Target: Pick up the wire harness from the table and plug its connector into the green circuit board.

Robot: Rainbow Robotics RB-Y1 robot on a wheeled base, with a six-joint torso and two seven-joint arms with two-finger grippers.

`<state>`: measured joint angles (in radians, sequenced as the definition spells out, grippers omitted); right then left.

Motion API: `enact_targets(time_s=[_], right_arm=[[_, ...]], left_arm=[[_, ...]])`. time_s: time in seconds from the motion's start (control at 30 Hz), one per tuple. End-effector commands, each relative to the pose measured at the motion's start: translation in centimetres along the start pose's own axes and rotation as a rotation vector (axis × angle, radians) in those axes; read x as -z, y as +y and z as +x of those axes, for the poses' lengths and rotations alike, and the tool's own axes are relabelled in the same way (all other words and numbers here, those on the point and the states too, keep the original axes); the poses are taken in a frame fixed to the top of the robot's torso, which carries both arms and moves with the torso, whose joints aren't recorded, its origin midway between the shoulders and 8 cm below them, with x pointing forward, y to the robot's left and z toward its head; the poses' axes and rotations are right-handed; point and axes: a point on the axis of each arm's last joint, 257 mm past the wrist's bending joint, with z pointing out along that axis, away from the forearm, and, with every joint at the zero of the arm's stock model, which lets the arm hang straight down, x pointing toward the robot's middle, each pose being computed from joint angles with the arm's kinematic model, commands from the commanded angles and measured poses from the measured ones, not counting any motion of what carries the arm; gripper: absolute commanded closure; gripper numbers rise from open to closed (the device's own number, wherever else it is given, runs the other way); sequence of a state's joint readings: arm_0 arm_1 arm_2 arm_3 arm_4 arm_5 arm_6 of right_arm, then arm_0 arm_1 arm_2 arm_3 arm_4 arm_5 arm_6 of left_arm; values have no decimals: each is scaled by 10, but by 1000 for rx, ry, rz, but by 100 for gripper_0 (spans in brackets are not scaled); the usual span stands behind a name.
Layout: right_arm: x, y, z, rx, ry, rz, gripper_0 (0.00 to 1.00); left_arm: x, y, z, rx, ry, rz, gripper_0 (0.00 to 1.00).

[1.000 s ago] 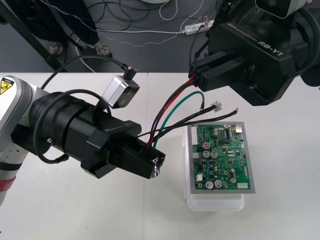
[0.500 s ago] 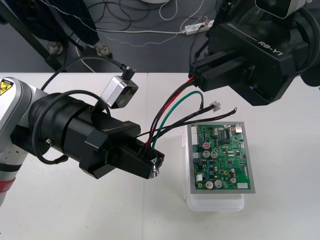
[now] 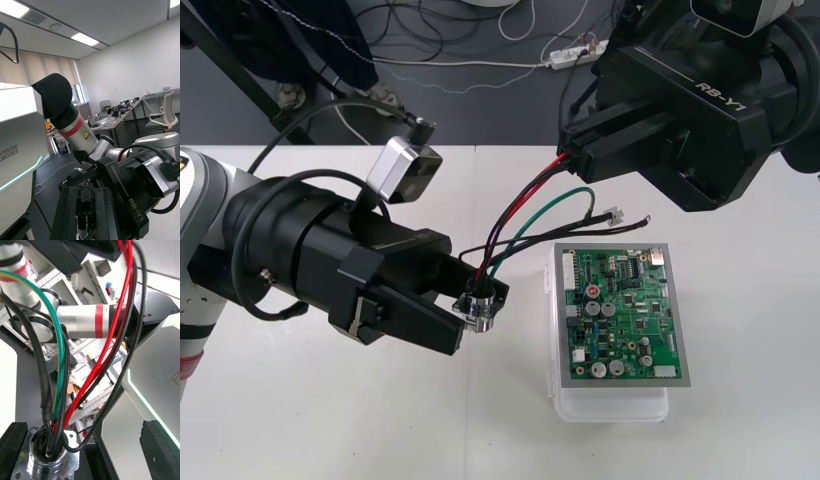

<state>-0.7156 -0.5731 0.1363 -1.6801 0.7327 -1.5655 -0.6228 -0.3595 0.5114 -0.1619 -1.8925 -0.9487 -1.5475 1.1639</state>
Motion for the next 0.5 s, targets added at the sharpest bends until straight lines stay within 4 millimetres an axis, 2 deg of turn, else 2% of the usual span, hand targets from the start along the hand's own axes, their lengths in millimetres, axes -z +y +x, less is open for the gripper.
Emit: enact_targets(time_s=[0.03,0.5], right_arm=[[-9,6,-10,73,12,-42,100],[-7,5,-8,68,13,-37,100]], left_arm=[[14,-7,-2,-75,35,-71,9],[55,-7,-20,-185,53,-226,7]])
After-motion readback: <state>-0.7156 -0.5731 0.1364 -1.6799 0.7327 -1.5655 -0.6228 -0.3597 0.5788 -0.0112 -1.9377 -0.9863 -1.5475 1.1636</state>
